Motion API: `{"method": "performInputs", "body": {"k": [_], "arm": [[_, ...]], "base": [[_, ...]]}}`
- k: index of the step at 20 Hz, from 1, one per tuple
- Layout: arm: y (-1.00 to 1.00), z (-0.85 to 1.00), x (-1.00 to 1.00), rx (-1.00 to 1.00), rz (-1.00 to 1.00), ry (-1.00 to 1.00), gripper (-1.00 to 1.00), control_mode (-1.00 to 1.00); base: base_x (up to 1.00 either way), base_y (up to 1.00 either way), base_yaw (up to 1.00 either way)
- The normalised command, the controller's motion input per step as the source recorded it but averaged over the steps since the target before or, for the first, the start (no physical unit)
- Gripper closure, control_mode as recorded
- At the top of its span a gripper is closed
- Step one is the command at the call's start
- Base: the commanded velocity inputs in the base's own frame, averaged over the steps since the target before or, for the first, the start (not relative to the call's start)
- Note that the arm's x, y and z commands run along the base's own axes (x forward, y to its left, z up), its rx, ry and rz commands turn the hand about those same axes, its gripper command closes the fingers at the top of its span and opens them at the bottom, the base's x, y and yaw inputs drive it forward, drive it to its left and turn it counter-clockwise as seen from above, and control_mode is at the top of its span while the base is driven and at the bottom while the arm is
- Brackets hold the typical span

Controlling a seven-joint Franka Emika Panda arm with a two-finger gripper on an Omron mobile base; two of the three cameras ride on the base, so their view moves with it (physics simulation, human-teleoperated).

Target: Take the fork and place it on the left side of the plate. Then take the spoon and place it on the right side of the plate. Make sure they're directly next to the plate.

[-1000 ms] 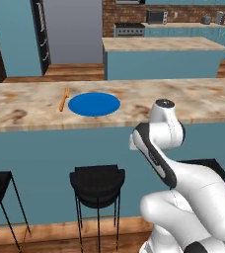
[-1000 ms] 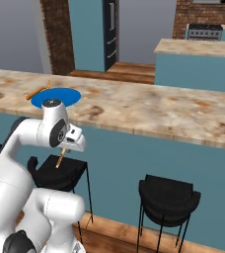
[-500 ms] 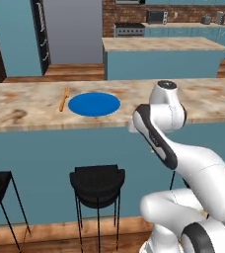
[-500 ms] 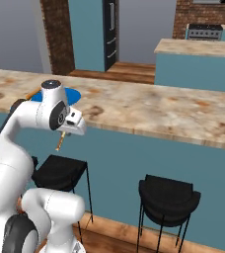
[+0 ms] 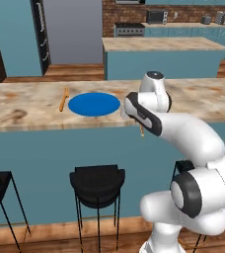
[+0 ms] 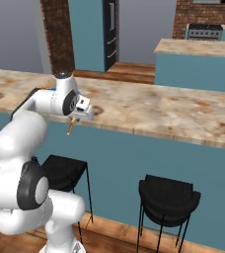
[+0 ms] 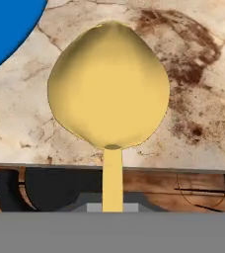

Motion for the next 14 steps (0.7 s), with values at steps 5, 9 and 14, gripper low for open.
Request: {"method": "performInputs", "body": {"k": [5,9,14], "arm": [[0.0,0.14,0.99,0.0,0.0,0.02,1.0,-1.0],[0.0,0.15,1.0,0.0,-0.01,0.06,1.0,-1.0],[0.0,-0.07,1.0,0.0,-0.03,0.1,1.0,-1.0]], "base": [[0.0,0.0,0.0],[0.0,0.0,0.0],[0.0,0.0,0.0]]}}
